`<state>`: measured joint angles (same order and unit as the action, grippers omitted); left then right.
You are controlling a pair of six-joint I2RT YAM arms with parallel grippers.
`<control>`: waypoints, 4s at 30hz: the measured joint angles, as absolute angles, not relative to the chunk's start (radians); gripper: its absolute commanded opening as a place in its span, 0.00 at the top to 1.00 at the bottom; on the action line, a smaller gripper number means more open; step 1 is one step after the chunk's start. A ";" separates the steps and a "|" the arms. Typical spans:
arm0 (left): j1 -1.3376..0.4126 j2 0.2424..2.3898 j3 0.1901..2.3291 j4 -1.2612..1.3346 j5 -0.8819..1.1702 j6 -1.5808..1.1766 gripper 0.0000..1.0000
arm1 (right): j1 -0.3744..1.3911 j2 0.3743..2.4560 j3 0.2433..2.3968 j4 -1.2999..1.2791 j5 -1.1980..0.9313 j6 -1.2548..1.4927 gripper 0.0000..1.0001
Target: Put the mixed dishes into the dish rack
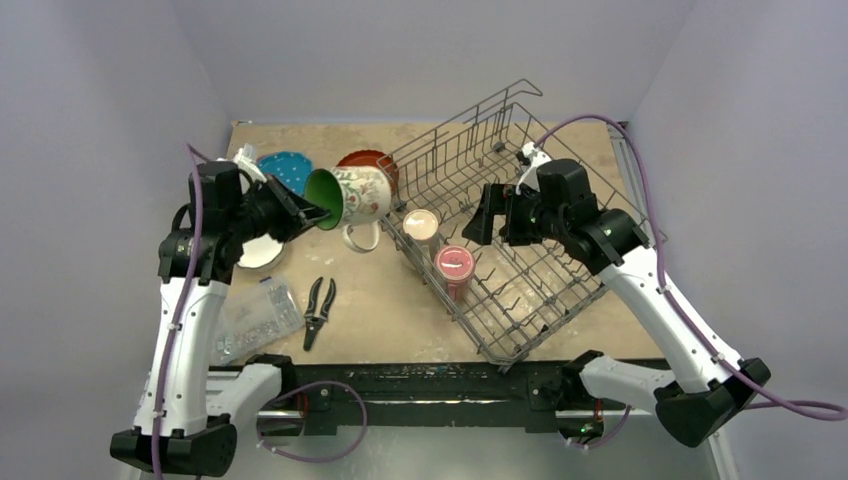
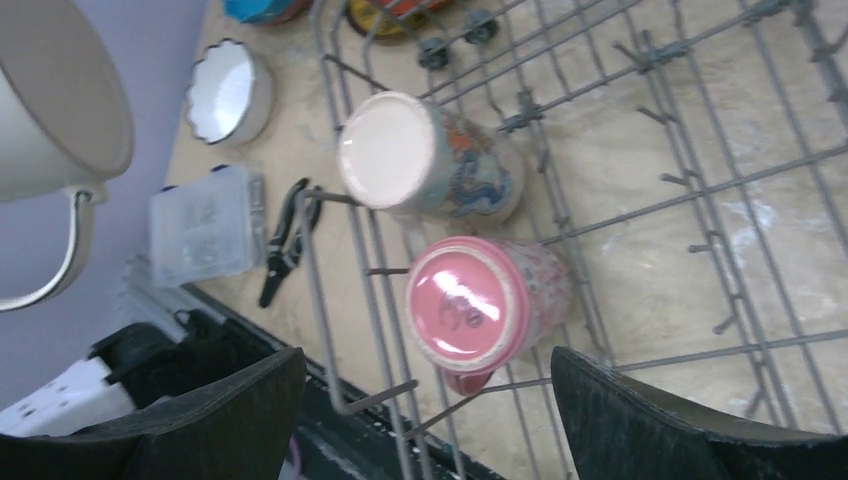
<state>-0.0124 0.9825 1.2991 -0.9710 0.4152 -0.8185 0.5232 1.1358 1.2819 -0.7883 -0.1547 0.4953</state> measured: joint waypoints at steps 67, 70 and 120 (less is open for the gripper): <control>-0.645 1.060 1.114 -0.604 0.282 -1.210 0.20 | 0.527 0.816 1.024 -1.122 -0.170 0.709 1.00; -0.650 1.081 1.114 -0.601 0.297 -1.210 0.19 | 0.564 0.832 1.015 -1.092 -0.158 0.698 1.00; -0.664 1.015 1.069 -0.602 0.332 -1.210 0.18 | 0.826 0.905 0.886 -0.986 -0.009 0.739 1.00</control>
<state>-0.6636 1.0145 1.0687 -0.6022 0.3325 -1.2102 0.8265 0.9051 0.8864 -0.9859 -0.0086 0.7395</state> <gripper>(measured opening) 0.819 0.172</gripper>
